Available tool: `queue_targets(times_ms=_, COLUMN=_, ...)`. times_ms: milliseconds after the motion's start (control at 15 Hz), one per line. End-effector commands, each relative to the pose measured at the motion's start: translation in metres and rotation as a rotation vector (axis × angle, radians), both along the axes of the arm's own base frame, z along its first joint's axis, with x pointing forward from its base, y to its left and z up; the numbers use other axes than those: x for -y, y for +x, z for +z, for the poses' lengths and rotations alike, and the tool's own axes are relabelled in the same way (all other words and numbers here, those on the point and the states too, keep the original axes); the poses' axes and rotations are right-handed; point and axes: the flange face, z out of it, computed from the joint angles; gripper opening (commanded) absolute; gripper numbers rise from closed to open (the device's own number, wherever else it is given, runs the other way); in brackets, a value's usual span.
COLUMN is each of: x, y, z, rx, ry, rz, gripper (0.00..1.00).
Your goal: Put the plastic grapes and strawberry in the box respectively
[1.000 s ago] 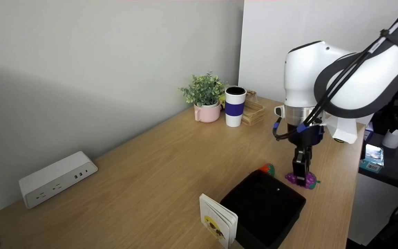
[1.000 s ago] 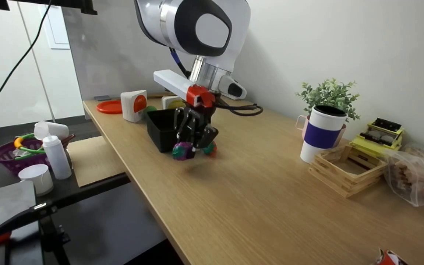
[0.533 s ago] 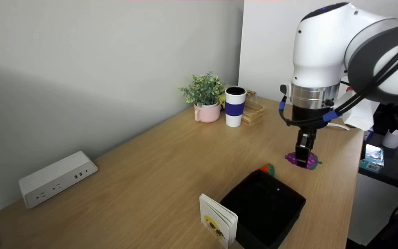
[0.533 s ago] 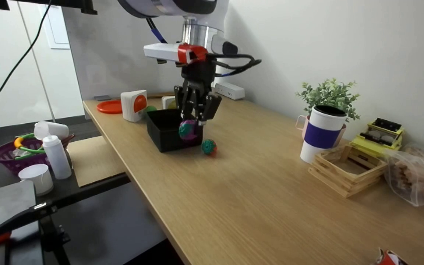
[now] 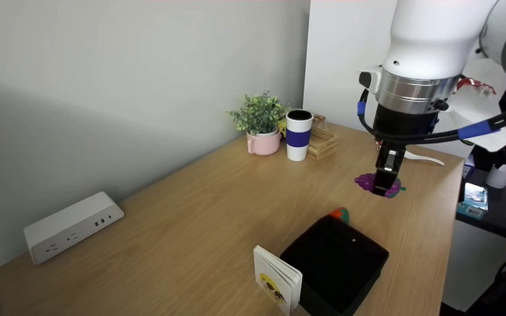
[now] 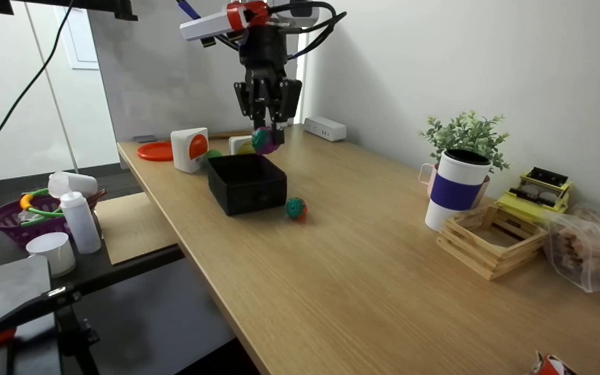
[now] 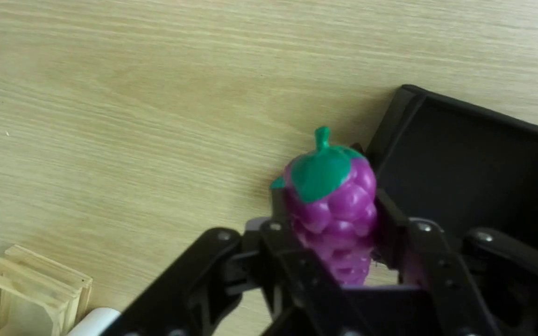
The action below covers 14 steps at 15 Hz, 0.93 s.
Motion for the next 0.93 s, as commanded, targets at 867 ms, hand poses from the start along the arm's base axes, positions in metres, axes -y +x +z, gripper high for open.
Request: queue_targets(times_ms=867, x=-0.040, y=0.017, z=-0.072, rx=-0.025, ry=0.272, rz=0.012, gripper=0.20)
